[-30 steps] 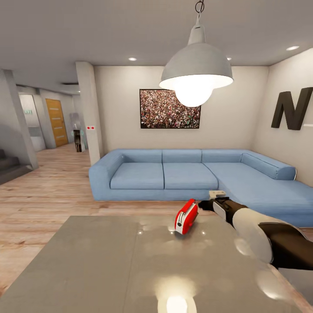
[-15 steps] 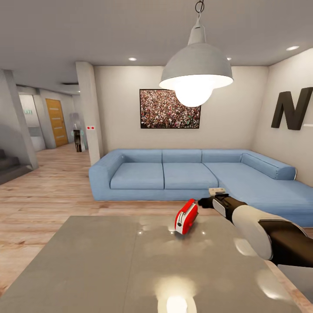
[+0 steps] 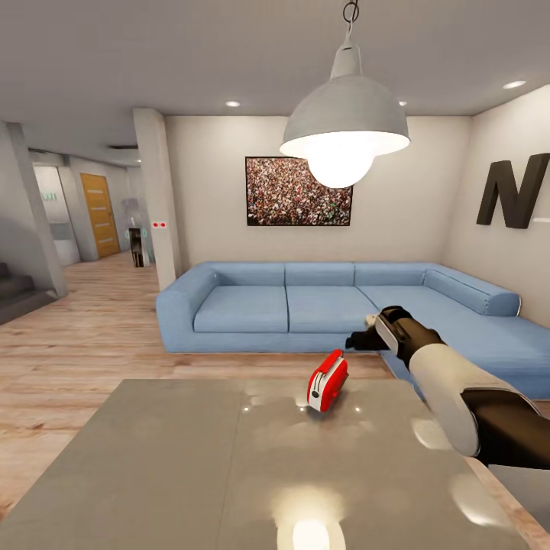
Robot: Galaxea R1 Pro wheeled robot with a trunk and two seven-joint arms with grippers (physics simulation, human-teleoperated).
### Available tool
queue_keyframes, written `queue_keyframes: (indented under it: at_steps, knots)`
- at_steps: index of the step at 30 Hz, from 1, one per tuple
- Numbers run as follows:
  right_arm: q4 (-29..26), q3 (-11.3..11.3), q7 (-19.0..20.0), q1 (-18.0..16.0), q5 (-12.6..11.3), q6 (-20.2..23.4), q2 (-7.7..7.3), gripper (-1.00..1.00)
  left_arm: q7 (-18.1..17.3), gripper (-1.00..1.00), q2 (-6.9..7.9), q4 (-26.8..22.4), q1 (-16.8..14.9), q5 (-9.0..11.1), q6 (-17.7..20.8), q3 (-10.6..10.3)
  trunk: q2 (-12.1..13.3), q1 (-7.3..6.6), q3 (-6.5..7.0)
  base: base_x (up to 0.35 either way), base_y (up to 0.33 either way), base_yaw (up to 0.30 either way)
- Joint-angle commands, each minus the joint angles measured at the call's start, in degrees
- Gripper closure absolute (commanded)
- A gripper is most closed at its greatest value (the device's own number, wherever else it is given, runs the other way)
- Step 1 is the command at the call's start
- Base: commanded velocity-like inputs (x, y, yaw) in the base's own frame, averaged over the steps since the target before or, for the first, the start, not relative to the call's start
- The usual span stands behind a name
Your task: Turn on the radio receiver that's on the table in the living room.
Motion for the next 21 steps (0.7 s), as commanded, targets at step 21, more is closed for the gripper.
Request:
queue_keyframes:
  at_steps: [21]
  knots:
    - [-0.1, 0.0, 0.1, 0.0, -0.4, 0.7, 0.88, -1.00, 0.0, -1.00, 1.38, -14.8, 0.0, -0.3, 0.6, -0.3, 0.0, 0.00, -1.09, 0.000, 0.000, 0.000]
